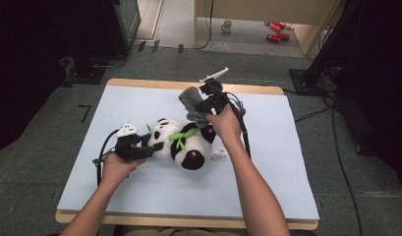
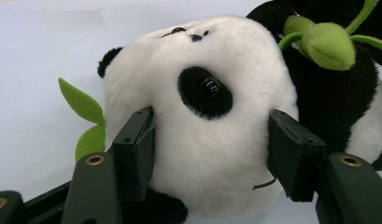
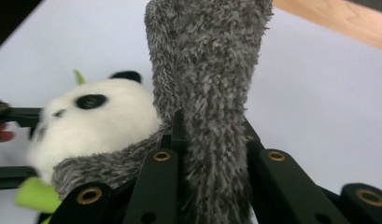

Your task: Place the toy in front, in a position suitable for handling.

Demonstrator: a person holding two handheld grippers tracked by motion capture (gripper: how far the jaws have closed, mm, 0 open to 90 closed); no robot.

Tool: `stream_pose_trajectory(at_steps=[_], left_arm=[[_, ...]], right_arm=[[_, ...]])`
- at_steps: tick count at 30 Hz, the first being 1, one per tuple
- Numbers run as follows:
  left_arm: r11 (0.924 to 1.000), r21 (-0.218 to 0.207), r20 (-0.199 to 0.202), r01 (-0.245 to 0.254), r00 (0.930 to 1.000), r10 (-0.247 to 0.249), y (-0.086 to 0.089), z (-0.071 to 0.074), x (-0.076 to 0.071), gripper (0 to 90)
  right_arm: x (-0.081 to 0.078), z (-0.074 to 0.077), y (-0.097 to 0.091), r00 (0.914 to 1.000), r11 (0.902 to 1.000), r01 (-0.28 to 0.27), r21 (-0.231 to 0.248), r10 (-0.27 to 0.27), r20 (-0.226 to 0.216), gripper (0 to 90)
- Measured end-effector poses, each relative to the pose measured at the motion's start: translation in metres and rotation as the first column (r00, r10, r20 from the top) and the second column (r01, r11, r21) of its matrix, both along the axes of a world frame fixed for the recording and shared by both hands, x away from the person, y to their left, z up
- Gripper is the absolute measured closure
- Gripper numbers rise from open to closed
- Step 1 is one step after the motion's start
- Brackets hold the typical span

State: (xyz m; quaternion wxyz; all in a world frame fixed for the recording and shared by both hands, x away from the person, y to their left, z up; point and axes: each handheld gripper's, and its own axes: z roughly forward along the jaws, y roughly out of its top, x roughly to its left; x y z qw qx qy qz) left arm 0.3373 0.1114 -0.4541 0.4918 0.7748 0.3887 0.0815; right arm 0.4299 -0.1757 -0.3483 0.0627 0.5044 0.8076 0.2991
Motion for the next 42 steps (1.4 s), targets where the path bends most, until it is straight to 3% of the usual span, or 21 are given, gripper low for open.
stream_pose_trajectory(at_steps=[3, 8, 18, 22, 27, 29, 32, 34, 37, 42], left_arm=[[1.0000, -0.006, 0.000, 0.008, 1.0000, -0.008, 0.000, 0.001, 0.002, 36.8], [0.9999, -0.003, 0.001, 0.014, 0.9999, -0.014, -0.001, 0.003, 0.005, 35.9], [0.9999, -0.001, 0.021, 0.013, 0.9997, -0.013, -0.003, 0.006, 0.009, 34.2], [0.9999, -0.003, 0.020, 0.012, 0.9997, -0.012, -0.003, 0.006, 0.010, 32.8], [0.9996, -0.015, 0.037, 0.024, 0.9990, -0.024, 0.002, 0.009, 0.009, 28.6], [0.9994, 0.000, 0.044, 0.034, 0.9985, -0.034, 0.004, 0.010, 0.008, 28.7], [0.9984, 0.034, 0.035, 0.045, 0.9983, -0.046, 0.008, 0.009, 0.007, 27.8], [0.9983, 0.031, 0.031, 0.049, 0.9983, -0.050, 0.009, 0.007, 0.007, 26.6], [0.9977, 0.037, 0.052, 0.057, 0.9969, -0.059, 0.005, 0.001, 0.009, 22.5], [0.9995, 0.017, 0.071, 0.025, 0.9971, -0.026, -0.004, -0.008, 0.012, 20.5]], right_arm=[[-0.008, 0.012, 0.010, 0.9988, 0.9990, -0.041, 0.020, 0.040, 0.027, 76.8], [-0.022, 0.017, 0.033, 0.9922, 0.9915, -0.120, 0.052, 0.118, 0.040, 76.8], [-0.034, 0.001, 0.069, 0.9796, 0.9708, -0.201, 0.131, 0.200, 0.015, 76.5], [-0.032, -0.015, 0.079, 0.9779, 0.9743, -0.206, 0.092, 0.208, -0.018, 76.5], [-0.029, -0.024, 0.074, 0.9827, 0.9795, -0.184, 0.082, 0.185, -0.004, 76.8], [-0.028, -0.025, 0.070, 0.9843, 0.9810, -0.177, 0.080, 0.177, 0.008, 76.8], [-0.027, -0.027, 0.064, 0.9857, 0.9809, -0.168, 0.097, 0.168, 0.011, 76.7], [-0.026, -0.028, 0.061, 0.9868, 0.9795, -0.161, 0.121, 0.162, -0.001, 76.7], [-0.025, -0.029, 0.060, 0.9862, 0.9773, -0.164, 0.134, 0.165, 0.003, 76.6], [-0.024, -0.031, 0.058, 0.9885, 0.9792, -0.149, 0.137, 0.151, -0.002, 76.6]])
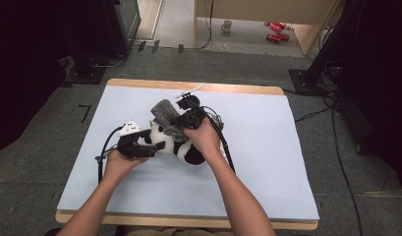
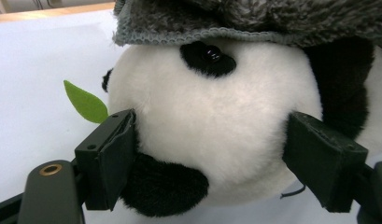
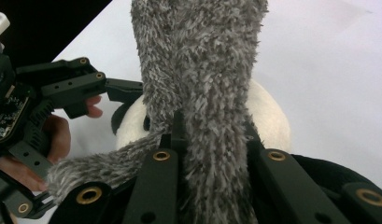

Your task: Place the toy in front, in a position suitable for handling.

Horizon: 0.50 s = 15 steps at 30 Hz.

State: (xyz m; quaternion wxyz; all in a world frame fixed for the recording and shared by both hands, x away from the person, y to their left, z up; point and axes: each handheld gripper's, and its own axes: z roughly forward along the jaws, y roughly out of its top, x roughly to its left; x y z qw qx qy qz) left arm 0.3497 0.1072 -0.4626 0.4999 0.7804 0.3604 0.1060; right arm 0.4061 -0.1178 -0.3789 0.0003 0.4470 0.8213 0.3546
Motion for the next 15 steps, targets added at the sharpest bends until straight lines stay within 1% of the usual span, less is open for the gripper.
stream_pose_trajectory(at_steps=[1, 3, 5, 6, 7, 9, 10, 11, 12, 13, 14, 15], left_arm=[[1.0000, -0.004, -0.002, -0.005, 1.0000, 0.005, -0.001, -0.001, 0.000, 23.4], [0.9998, 0.007, -0.009, -0.019, 0.9998, 0.019, -0.003, 0.000, 0.000, 31.1], [0.9995, 0.020, -0.015, -0.025, 0.9996, 0.025, -0.004, 0.001, -0.001, 36.9], [0.9992, 0.030, -0.016, -0.025, 0.9995, 0.025, -0.004, 0.001, -0.001, 39.1], [0.9991, 0.035, -0.017, -0.024, 0.9996, 0.024, -0.004, 0.001, -0.001, 41.6], [0.9992, 0.034, -0.022, -0.019, 0.9996, 0.020, -0.003, 0.001, -0.001, 44.0], [0.9993, 0.032, -0.023, -0.017, 0.9996, 0.018, -0.003, 0.002, -0.001, 44.5], [0.9993, 0.032, -0.022, -0.017, 0.9996, 0.018, -0.003, 0.002, -0.002, 44.9], [0.9994, 0.029, -0.024, -0.018, 0.9995, 0.019, -0.004, 0.002, -0.002, 45.1], [0.9994, 0.029, -0.025, -0.018, 0.9995, 0.019, -0.004, 0.003, -0.002, 45.5], [0.9994, 0.028, -0.027, -0.019, 0.9994, 0.020, -0.004, 0.003, -0.002, 45.7], [0.9995, 0.026, -0.028, -0.020, 0.9994, 0.020, -0.004, 0.003, -0.002, 45.9]], right_arm=[[0.001, 0.000, -0.002, 1.0000, 1.0000, 0.006, 0.001, -0.006, -0.001, 76.5], [0.003, -0.001, -0.007, 0.9999, 0.9999, 0.013, -0.005, -0.013, -0.005, 76.4], [0.006, -0.002, -0.012, 0.9996, 0.9995, 0.029, -0.014, -0.029, -0.007, 76.4], [0.007, -0.003, -0.016, 0.9991, 0.9989, 0.041, -0.021, -0.041, -0.012, 76.5], [0.008, -0.005, -0.021, 0.9979, 0.9976, 0.058, -0.038, -0.059, -0.025, 76.6], [0.010, -0.009, -0.029, 0.9949, 0.9944, 0.085, -0.062, -0.088, -0.049, 76.8], [0.011, -0.013, -0.034, 0.9938, 0.9945, 0.092, -0.050, -0.095, -0.057, 76.8], [0.011, -0.015, -0.038, 0.9917, 0.9941, 0.105, -0.029, -0.107, -0.072, 76.8], [0.011, -0.017, -0.042, 0.9913, 0.9940, 0.108, -0.019, -0.109, -0.074, 76.8], [0.011, -0.017, -0.045, 0.9914, 0.9937, 0.111, -0.020, -0.112, -0.068, 76.8], [0.011, -0.017, -0.046, 0.9908, 0.9930, 0.115, -0.027, -0.116, -0.068, 76.8], [0.011, -0.016, -0.047, 0.9919, 0.9926, 0.114, -0.041, -0.116, -0.052, 76.8]])
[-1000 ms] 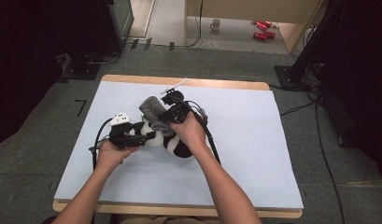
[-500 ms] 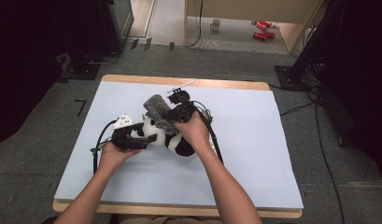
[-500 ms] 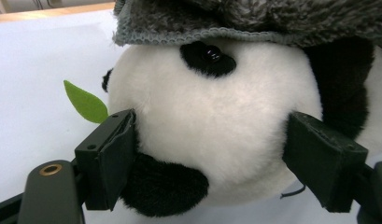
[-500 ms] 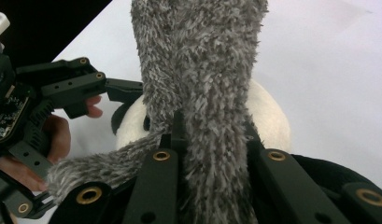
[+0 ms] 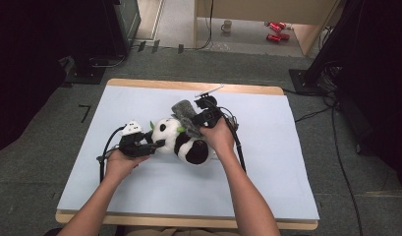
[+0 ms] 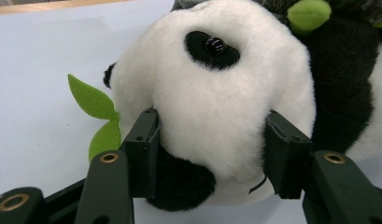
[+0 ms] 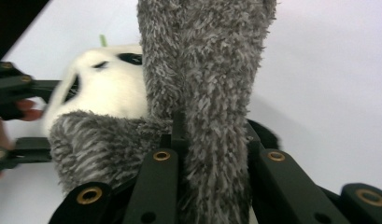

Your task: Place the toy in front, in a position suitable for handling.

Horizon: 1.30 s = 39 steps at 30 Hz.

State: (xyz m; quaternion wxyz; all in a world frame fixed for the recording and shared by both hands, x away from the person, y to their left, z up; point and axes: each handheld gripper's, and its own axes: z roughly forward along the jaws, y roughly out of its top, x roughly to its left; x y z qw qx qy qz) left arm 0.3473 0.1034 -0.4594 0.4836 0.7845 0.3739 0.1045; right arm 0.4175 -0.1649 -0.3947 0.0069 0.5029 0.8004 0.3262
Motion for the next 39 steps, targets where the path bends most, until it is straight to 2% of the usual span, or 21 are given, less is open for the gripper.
stream_pose_trajectory(at_steps=[4, 9, 11, 14, 18, 20, 22, 25, 28, 30, 31, 33, 35, 39], left_arm=[[1.0000, -0.004, -0.002, -0.001, 1.0000, 0.001, 0.000, 0.001, 0.000, 46.3], [1.0000, 0.000, -0.015, -0.003, 0.9999, 0.003, 0.001, 0.002, 0.000, 48.4], [1.0000, 0.001, -0.020, -0.006, 0.9998, 0.006, 0.000, 0.002, -0.001, 49.1], [0.9999, -0.004, -0.021, -0.011, 0.9997, 0.010, -0.001, 0.005, -0.001, 49.8], [0.9999, -0.006, -0.028, -0.010, 0.9996, 0.009, -0.001, 0.007, -0.003, 50.7], [0.9999, -0.006, -0.035, -0.010, 0.9993, 0.010, -0.001, 0.008, -0.003, 51.2], [0.9998, -0.013, -0.042, -0.014, 0.9990, 0.014, 0.000, 0.009, -0.003, 51.4], [0.9995, -0.020, -0.045, -0.023, 0.9987, 0.022, -0.001, 0.011, -0.003, 51.6], [0.9993, -0.019, -0.042, -0.031, 0.9987, 0.030, -0.001, 0.012, -0.003, 51.7], [0.9990, -0.022, -0.042, -0.038, 0.9984, 0.037, -0.002, 0.012, -0.003, 51.8], [0.9990, -0.022, -0.045, -0.038, 0.9983, 0.037, -0.002, 0.011, -0.003, 51.8], [0.9992, -0.025, -0.044, -0.030, 0.9986, 0.029, -0.002, 0.011, -0.002, 51.8], [0.9993, -0.021, -0.036, -0.031, 0.9989, 0.031, -0.003, 0.011, -0.003, 51.9], [0.9991, -0.029, -0.040, -0.031, 0.9987, 0.030, -0.003, 0.010, -0.002, 51.9]], right_arm=[[0.002, 0.005, -0.009, 0.9997, 0.9993, 0.024, -0.027, -0.024, 0.006, 76.8], [0.003, 0.017, -0.020, 0.9982, 0.9940, 0.054, -0.095, -0.051, 0.030, 77.4], [0.002, 0.028, -0.023, 0.9979, 0.9952, 0.058, -0.079, -0.055, 0.034, 77.4], [0.000, 0.041, -0.021, 0.9975, 0.9987, 0.032, -0.041, -0.029, 0.064, 77.4], [-0.007, 0.055, 0.000, 0.9958, 0.9997, -0.021, 0.014, 0.020, 0.089, 77.3], [-0.010, 0.057, 0.013, 0.9944, 0.9980, -0.055, 0.029, 0.053, 0.092, 77.3], [-0.011, 0.055, 0.027, 0.9912, 0.9952, -0.091, 0.035, 0.087, 0.099, 77.3], [-0.013, 0.051, 0.045, 0.9906, 0.9922, -0.116, 0.047, 0.112, 0.079, 77.2], [-0.013, 0.042, 0.061, 0.9877, 0.9882, -0.148, 0.038, 0.146, 0.055, 77.1], [-0.014, 0.035, 0.069, 0.9866, 0.9869, -0.161, 0.012, 0.161, 0.030, 77.1], [-0.014, 0.030, 0.070, 0.9855, 0.9858, -0.167, -0.015, 0.168, 0.027, 77.1], [-0.014, 0.026, 0.067, 0.9844, 0.9853, -0.170, -0.017, 0.171, 0.041, 77.2], [-0.012, 0.025, 0.059, 0.9868, 0.9876, -0.156, -0.015, 0.157, 0.040, 77.1], [-0.008, 0.025, 0.042, 0.9921, 0.9922, -0.112, -0.054, 0.115, 0.050, 77.0]])
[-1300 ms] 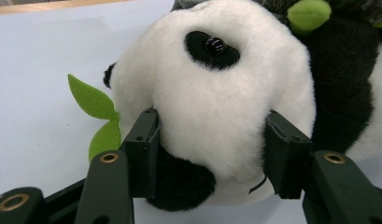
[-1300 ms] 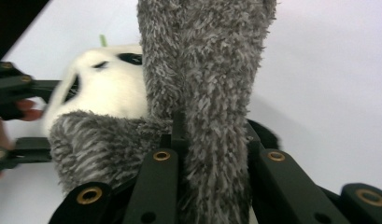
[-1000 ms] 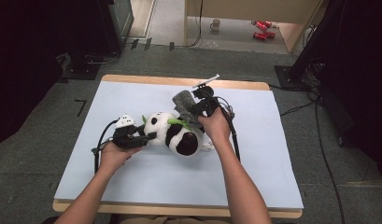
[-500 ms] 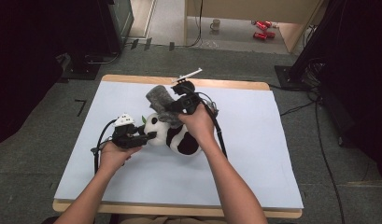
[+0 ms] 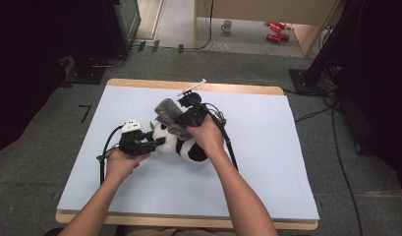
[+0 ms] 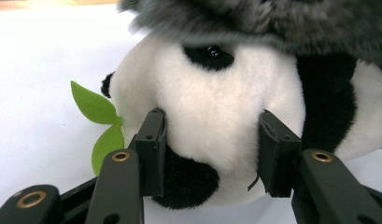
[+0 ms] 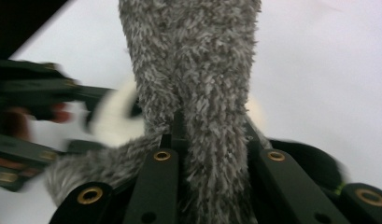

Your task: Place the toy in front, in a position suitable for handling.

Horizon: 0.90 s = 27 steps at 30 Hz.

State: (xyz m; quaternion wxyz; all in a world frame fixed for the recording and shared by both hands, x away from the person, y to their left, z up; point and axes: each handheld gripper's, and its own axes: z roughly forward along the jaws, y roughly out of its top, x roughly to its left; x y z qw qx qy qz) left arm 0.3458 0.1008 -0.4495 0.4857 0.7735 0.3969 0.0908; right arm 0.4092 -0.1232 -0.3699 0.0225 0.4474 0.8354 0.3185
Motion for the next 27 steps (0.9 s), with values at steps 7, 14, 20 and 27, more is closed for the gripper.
stream_pose_trajectory(at_steps=[7, 14, 20, 27], left_arm=[[0.9998, 0.009, 0.009, 0.015, 0.9998, -0.015, 0.000, -0.001, 0.000, 51.8], [1.0000, -0.006, -0.011, 0.003, 0.9999, -0.003, 0.003, -0.001, 0.001, 52.2], [1.0000, -0.003, -0.017, 0.000, 0.9999, 0.000, 0.002, 0.002, 0.001, 53.6], [0.9994, -0.031, -0.056, -0.011, 0.9984, 0.009, 0.000, 0.006, -0.002, 54.4]], right_arm=[[0.011, -0.017, -0.045, 0.9888, 0.9932, 0.116, 0.005, -0.115, -0.095, 77.0], [0.013, -0.006, -0.060, 0.9849, 0.9842, 0.168, -0.056, -0.170, -0.033, 77.6], [0.003, 0.019, -0.077, 0.9839, 0.9838, 0.178, 0.023, -0.178, 0.015, 77.6], [-0.014, 0.039, -0.073, 0.9905, 0.9884, 0.124, 0.089, -0.128, 0.050, 77.4]])
